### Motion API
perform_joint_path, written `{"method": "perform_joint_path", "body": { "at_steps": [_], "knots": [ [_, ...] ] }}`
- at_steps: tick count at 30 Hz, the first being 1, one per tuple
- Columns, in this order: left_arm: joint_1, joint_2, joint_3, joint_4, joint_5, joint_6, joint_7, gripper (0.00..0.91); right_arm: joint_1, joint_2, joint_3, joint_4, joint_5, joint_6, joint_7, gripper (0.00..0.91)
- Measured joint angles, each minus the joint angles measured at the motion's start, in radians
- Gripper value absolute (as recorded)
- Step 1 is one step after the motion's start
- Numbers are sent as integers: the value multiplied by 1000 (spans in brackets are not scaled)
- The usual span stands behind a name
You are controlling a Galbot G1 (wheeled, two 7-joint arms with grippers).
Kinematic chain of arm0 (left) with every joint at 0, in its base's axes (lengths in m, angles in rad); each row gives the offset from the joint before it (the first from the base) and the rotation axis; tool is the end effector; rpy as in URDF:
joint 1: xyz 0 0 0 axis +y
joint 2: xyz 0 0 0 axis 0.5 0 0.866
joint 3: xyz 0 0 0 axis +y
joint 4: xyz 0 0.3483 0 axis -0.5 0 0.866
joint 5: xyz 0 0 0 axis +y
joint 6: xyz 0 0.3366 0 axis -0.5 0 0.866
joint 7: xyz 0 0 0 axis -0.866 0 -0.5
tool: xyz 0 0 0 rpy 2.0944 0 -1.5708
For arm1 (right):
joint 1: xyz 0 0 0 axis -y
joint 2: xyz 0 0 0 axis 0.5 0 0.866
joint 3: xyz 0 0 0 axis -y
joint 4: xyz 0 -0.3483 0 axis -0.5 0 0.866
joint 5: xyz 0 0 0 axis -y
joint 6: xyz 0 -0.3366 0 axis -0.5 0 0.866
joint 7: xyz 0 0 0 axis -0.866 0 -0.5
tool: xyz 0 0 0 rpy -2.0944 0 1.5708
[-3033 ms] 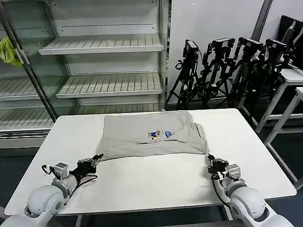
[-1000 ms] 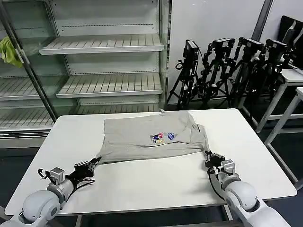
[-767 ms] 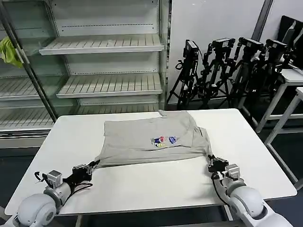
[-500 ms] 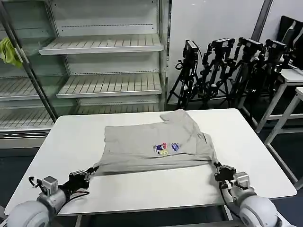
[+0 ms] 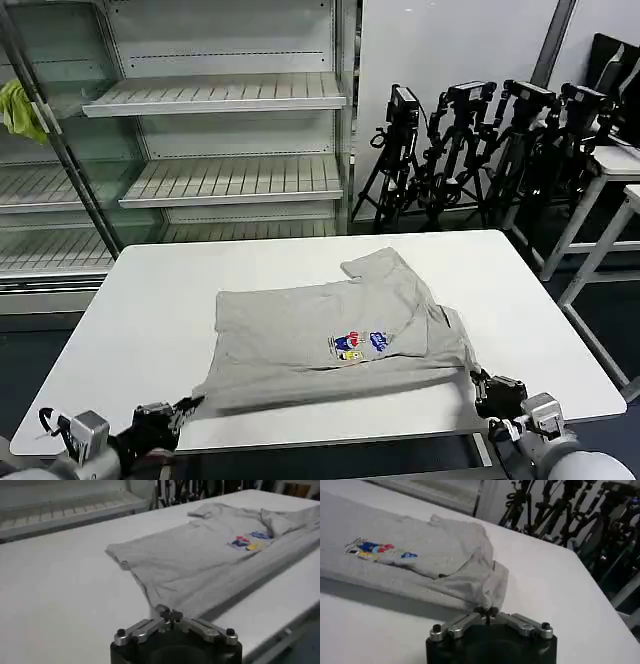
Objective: Fold and organize the clothes.
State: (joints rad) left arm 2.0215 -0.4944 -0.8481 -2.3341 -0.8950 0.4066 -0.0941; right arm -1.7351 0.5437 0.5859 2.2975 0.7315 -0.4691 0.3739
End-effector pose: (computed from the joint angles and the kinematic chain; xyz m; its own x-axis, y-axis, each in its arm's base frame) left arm 0.1406 0.1386 -0.1832 -0.7047 0.3315 0.6273 0.4466 0.8943 0.0291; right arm 0.1615 -0.1148 -0.1989 -0.8373 -0.0887 0.5395 -0.2741 0.9218 -0.2740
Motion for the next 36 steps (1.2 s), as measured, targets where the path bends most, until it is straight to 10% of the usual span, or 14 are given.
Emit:
{"method": "perform_joint_path", "body": {
  "at_steps": [6,7,8,9,10,36],
  "knots": [
    [78,1,-38,-41,-1,6,-15,40,-55,-10,31,21,-4,-2,9,0],
    [87,0,-42,-45,-1,7,-17,50,-63,-12,34,23,-6,-2,10,907],
    [96,0,-48,-51,-1,7,-17,121,-70,-13,37,24,-8,-2,11,907],
    [107,-2,-53,-57,0,8,-19,746,-76,-13,39,26,-11,-4,12,907],
    [113,-2,-57,-60,1,9,-20,907,-81,-13,42,29,-13,-6,14,907],
    [194,-5,-164,-164,-12,41,-74,907,-135,-38,130,114,-18,-47,60,907]
  ]
}}
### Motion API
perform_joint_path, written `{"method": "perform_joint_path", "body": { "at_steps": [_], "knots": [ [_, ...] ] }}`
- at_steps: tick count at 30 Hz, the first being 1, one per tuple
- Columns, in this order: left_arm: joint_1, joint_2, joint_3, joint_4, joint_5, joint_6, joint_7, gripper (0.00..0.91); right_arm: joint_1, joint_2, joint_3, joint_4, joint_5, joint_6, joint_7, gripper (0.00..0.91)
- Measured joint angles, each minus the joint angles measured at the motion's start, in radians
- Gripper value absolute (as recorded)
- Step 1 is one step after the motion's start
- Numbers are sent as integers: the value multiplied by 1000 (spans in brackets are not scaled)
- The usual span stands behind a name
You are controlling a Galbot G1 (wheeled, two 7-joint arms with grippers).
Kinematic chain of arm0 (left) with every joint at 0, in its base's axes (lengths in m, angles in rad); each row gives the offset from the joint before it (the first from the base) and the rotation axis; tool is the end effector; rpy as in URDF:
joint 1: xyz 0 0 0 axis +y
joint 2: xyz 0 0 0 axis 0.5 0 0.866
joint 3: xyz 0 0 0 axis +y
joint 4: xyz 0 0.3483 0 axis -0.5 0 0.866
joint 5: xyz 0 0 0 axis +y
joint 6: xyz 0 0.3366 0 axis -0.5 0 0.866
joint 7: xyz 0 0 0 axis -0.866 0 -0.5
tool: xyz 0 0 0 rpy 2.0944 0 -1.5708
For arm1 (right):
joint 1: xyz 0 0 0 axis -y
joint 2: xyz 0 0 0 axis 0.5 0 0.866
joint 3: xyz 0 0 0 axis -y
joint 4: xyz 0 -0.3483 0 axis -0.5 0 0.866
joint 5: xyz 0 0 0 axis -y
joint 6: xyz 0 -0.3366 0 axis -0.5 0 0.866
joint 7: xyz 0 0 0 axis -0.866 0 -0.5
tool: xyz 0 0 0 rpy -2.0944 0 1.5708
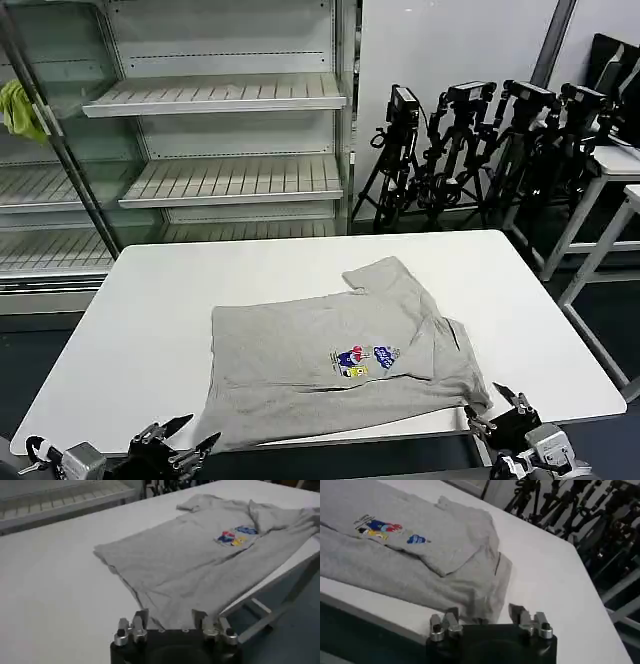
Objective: Fold and organize the clothes.
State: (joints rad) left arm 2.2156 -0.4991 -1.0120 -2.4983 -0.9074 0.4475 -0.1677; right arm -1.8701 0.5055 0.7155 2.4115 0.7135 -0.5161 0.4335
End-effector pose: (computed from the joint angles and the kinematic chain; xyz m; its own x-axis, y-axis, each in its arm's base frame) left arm 0.1116 0.1147 -0.1463 -0.7006 0.3249 0.6353 0.4646 0.8834 0.0606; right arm 0.1427 -0.1060 -0.1682 -0.8527 -0.0541 0.5195 -0.2756 0.8915 -0.3595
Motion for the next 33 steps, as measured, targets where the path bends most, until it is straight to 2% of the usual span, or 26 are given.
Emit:
{"method": "perform_joint_path", "body": {
  "at_steps": [6,10,14,19,25,33],
  "knots": [
    [-73,23,-27,8,-33,-6,-11,907,110,19,3,-26,14,30,-21,907],
    [-166,42,-20,55,-57,-19,6,907,244,47,-46,-90,16,55,-51,907],
    [-260,70,5,128,-70,-38,34,907,415,75,-147,-183,20,77,-74,907],
    [-373,140,63,249,-78,-71,69,907,665,120,-319,-335,32,95,-84,907],
    [-625,156,273,395,-90,-75,78,907,947,204,-524,-534,43,106,-101,907],
    [-962,77,587,557,-66,-63,92,907,1241,338,-721,-781,31,132,-148,907]
  ]
}}
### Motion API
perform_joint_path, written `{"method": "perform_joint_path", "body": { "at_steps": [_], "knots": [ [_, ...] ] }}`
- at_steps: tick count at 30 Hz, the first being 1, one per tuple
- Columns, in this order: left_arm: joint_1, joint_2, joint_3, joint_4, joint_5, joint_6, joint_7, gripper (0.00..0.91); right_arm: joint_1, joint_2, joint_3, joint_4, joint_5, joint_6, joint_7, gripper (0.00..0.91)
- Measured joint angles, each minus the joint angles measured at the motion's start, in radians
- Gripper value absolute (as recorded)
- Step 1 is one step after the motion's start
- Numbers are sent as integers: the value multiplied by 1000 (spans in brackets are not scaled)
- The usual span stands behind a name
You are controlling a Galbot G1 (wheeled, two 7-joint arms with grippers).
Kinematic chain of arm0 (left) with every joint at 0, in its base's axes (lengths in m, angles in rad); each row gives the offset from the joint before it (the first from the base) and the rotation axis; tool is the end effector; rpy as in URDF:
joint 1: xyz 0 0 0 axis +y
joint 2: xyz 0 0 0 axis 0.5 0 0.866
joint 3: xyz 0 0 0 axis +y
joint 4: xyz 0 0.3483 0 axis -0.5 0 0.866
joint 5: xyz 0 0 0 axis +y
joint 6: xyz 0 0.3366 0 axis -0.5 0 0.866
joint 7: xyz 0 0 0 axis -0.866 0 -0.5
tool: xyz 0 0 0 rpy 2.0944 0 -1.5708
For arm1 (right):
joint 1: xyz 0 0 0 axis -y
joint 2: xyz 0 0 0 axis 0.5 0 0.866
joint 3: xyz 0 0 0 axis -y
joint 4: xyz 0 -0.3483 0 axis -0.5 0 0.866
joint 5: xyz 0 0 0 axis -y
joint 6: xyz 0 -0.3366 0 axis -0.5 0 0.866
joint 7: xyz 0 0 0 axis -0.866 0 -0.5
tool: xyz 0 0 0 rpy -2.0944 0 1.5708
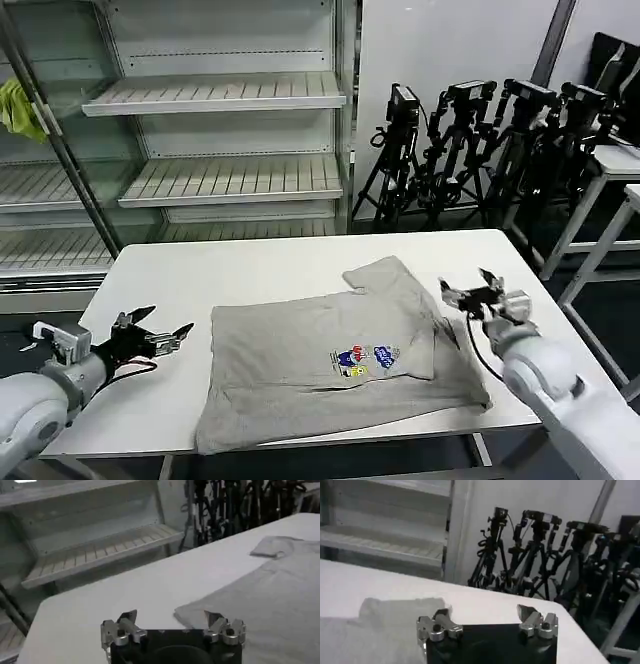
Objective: Fold and organize the clothes.
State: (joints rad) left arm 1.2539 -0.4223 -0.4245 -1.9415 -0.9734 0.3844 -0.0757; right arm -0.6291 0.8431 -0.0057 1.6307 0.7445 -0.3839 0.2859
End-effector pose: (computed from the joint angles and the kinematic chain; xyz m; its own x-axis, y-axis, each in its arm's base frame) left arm 0.2807 0.1938 -0.1826 -0.8489 0.2212 0.4801 0.3173 0.9396 0.1282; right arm 0.4103 -0.0916 -0.2093 -0.9602 -0.1014 0.2603 -0.1456 0.9769 -0.1566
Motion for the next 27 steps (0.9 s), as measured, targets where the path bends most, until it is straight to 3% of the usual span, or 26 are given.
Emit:
{"method": "perform_joint_path", "body": {
  "at_steps": [6,14,27],
  "knots": [
    [-183,-83,160,93,25,14,4,907,133,97,-79,-153,-13,5,-25,907],
    [-339,-163,259,154,32,39,6,907,206,188,-126,-268,-15,-9,-33,907],
    [-414,-220,325,170,-14,93,-24,907,234,240,-141,-324,1,-76,-8,907]
  ]
}}
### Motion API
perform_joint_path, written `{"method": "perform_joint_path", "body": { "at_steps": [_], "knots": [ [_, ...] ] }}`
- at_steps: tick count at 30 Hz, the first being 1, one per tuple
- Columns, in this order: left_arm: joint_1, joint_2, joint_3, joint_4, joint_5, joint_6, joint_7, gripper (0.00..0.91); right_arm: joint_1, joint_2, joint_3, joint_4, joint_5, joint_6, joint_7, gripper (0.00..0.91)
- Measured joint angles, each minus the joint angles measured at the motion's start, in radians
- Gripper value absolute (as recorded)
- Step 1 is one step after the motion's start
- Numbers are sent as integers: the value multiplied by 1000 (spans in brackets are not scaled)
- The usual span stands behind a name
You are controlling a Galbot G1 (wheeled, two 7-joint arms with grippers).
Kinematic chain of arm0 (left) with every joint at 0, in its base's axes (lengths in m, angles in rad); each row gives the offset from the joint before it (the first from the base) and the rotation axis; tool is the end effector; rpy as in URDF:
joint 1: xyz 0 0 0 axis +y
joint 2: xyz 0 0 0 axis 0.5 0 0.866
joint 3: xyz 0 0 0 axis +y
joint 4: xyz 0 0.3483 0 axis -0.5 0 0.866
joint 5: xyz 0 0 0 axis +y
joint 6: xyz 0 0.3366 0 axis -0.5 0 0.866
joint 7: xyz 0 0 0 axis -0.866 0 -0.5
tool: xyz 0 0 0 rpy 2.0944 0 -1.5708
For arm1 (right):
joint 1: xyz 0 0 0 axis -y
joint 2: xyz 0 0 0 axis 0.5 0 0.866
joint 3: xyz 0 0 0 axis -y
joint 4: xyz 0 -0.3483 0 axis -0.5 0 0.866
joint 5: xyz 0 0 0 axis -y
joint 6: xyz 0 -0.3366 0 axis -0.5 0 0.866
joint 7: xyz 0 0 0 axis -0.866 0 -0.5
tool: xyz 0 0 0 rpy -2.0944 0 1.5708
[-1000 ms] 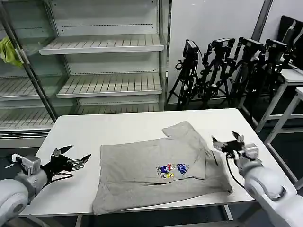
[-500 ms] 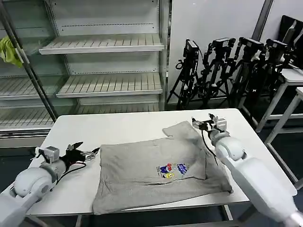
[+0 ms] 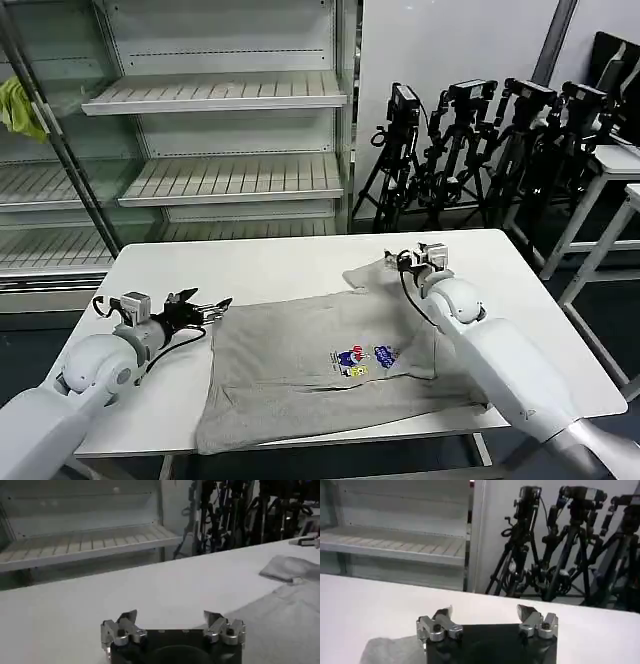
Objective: Fold and organize the clothes.
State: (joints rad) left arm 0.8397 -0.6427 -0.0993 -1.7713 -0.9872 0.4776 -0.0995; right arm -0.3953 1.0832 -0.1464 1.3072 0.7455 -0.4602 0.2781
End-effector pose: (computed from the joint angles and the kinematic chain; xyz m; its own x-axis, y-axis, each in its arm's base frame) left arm 0.3513 0.1438 -0.2094 -0.8313 0.2869 0.4760 0.3186 0.9478 -0.0147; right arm 0.4935 -0.0260 -0.2268 -0.9162 -0.1144 0.3841 -0.1635 0.9817 -0.0974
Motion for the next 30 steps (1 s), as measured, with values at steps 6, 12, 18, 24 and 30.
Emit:
{"method": "perform_joint_path", "body": {
  "at_steps": [6,12,18,24,30],
  "knots": [
    [0,-22,8,-6,-8,15,-7,907,-5,18,4,-10,-6,-14,9,907],
    [10,-34,8,-6,-7,20,-10,907,-19,26,9,-14,-13,-25,17,907],
    [27,-37,0,-14,-2,25,-12,907,-35,28,13,-12,-17,-32,23,907],
    [36,-48,-3,-2,14,24,-7,907,-50,33,19,-12,-26,-33,22,907],
    [28,-65,4,31,35,15,4,907,-63,30,25,-8,-34,-33,22,907]
  ]
}}
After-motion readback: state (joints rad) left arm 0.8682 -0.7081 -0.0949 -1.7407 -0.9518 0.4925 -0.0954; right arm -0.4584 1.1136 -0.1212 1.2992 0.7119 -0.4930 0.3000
